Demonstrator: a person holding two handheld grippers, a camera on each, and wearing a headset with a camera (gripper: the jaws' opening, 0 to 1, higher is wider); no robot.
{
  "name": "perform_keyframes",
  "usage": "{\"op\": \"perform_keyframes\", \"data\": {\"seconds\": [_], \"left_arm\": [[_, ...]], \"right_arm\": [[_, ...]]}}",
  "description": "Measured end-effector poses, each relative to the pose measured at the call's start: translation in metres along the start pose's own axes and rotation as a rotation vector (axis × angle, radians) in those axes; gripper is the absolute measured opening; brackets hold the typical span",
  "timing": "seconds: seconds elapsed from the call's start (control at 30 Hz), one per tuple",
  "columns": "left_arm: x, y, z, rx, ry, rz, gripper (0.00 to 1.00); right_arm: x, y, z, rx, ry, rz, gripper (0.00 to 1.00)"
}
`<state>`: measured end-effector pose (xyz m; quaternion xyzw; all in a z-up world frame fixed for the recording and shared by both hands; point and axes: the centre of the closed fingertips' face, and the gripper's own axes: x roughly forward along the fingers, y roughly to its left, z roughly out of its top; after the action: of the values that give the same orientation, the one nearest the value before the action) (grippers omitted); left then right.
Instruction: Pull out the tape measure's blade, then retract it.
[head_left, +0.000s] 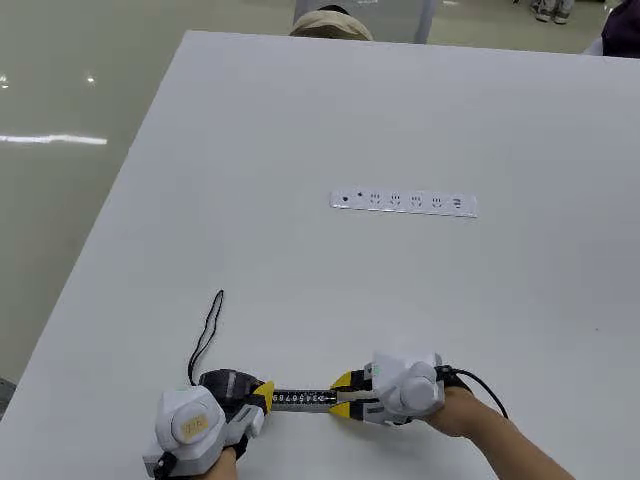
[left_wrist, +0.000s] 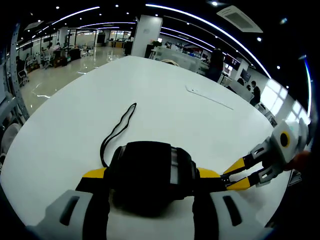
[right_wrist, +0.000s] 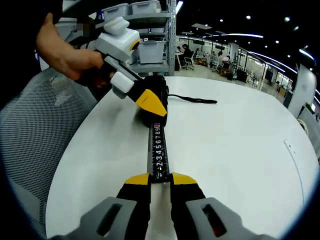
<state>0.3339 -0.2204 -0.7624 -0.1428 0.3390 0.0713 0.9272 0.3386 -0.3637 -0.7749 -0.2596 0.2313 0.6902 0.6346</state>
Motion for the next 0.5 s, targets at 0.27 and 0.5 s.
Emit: {"op": "perform_keyframes", "data": {"seconds": [0.27, 0.5], "left_arm": [[0.0002, 0.0006, -0.0003, -0.002, 0.001, -0.007, 0.65], [-0.0003, 0.0008, 0.0004, -0.01, 0.002, -0.01, 0.65]], "right_arm": [[0.0036, -0.0001, 0.0014, 0.0, -0.004, 0.004, 0.13], [0.0081, 0.0, 0.0064, -0.003, -0.008, 0.007, 0.13]]}}
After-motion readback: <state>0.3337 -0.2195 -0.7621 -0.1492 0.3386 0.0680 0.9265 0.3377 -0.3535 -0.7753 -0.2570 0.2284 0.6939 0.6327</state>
